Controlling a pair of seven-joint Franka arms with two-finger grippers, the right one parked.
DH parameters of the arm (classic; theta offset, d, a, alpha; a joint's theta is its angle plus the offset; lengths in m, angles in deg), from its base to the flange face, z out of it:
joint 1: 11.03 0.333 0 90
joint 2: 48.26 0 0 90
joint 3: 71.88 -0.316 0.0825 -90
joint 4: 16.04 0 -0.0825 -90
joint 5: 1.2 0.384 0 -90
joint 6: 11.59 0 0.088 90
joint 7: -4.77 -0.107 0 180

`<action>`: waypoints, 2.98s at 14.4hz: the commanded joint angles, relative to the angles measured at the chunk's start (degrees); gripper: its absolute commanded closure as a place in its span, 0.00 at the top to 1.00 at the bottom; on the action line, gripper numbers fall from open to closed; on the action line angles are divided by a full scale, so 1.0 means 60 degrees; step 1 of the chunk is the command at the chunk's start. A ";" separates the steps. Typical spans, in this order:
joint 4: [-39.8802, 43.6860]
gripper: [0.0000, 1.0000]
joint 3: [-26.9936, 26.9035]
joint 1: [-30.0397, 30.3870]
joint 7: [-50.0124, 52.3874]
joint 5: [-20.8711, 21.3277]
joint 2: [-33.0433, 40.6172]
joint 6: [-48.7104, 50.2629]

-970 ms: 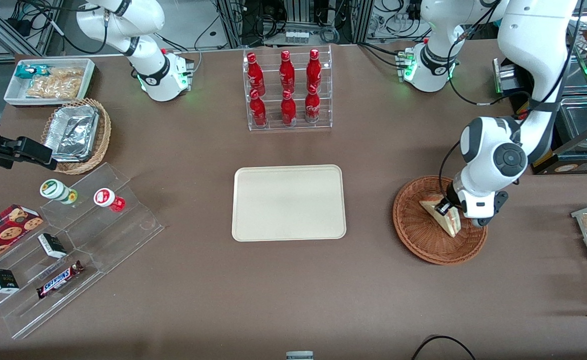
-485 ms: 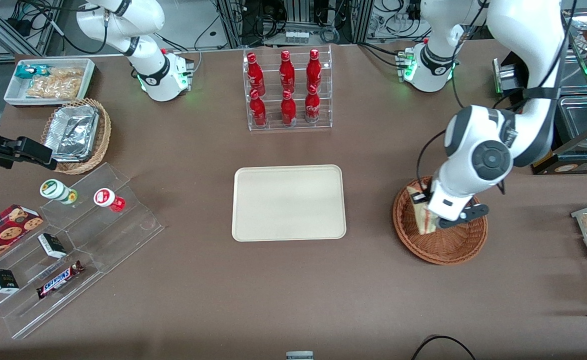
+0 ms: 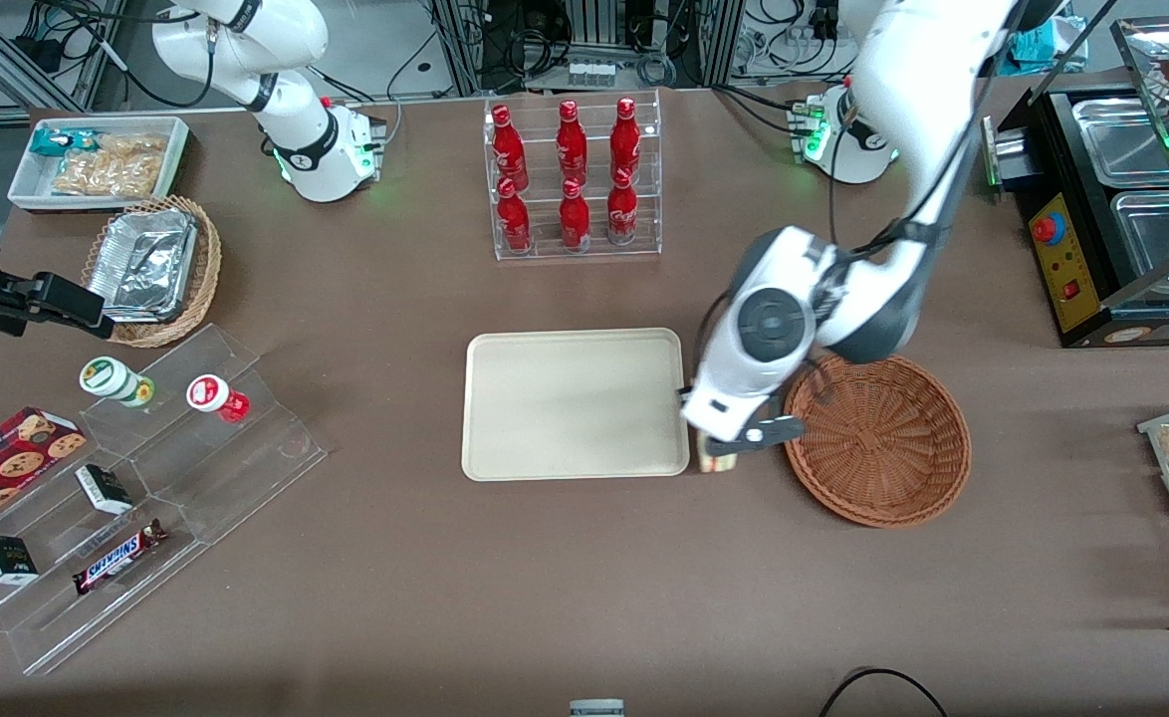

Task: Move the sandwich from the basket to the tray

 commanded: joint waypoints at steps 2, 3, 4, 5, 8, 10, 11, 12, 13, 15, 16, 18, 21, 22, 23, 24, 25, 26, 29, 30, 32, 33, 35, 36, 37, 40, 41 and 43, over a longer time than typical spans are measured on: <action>0.1966 0.00 -0.0117 -0.1177 0.1188 0.0028 -0.1480 0.0224; 0.2215 0.00 -0.0117 -0.1426 0.1437 0.0042 -0.1656 0.0224; 0.2479 0.00 -0.0117 -0.1704 0.1657 0.0042 -0.1861 0.0210; 0.2728 0.00 -0.0117 -0.1896 0.1819 0.0057 -0.2051 0.0195; 0.3534 0.00 -0.0131 -0.2394 0.2097 0.0115 -0.2842 0.0180; 0.3565 0.00 -0.0131 -0.2527 0.2041 0.0130 -0.2946 0.0151; 0.3565 0.00 -0.0131 -0.2542 0.2026 0.0130 -0.2961 0.0137; 0.3565 0.00 -0.0131 -0.2542 0.1996 0.0130 -0.3048 0.0136; 0.3551 0.00 -0.0117 -0.2557 0.1996 0.0116 -0.3107 0.0122; 0.3551 0.05 -0.0102 -0.2586 0.2098 0.0042 -0.3239 0.0107; 0.3536 0.36 -0.0102 -0.2658 0.2070 0.0013 -0.3240 0.0049; 0.3521 1.00 -0.0117 -0.2674 0.2010 0.0101 -0.3167 0.0078; 0.3522 1.00 -0.0146 -0.2674 0.2011 0.0159 -0.2802 0.0180; 0.3507 1.00 -0.0175 -0.2645 0.1996 0.0188 -0.2670 0.0253; 0.3536 1.00 -0.0219 -0.2616 0.2011 0.0131 -0.2436 0.0660; 0.3507 1.00 -0.0219 -0.2412 0.1967 0.0116 -0.2129 0.1084; 0.3536 1.00 -0.0205 -0.2077 0.1894 0.0130 -0.1981 0.1379; 0.3536 1.00 -0.0205 -0.2001 0.1937 0.0101 -0.1806 0.1817; 0.3143 1.00 -0.0234 -0.1316 0.2143 0.0028 -0.1016 0.2480; 0.2647 1.00 -0.0219 -0.1109 0.2085 0.0028 -0.0636 0.2451; 0.1592 1.00 -0.0248 -0.0874 0.1429 0.0028 -0.0019 0.2290; 0.1167 1.00 -0.0249 -0.0466 0.0830 0.0042 0.0259 0.2290; 0.0216 1.00 -0.0248 0.0092 -0.0269 0.0028 0.1033 0.2275; -0.0224 1.00 -0.0234 0.0385 -0.0608 0.0013 0.1444 0.2275; -0.0664 1.00 -0.0219 0.0779 -0.1104 -0.0016 0.1868 0.2319; -0.2172 1.00 -0.0234 0.1527 -0.2672 -0.0339 0.3347 0.2392; -0.2554 1.00 -0.0234 0.1806 -0.3097 -0.0339 0.3787 0.2421; -0.3025 1.00 -0.0234 0.2348 -0.4093 -0.0339 0.4550 0.2639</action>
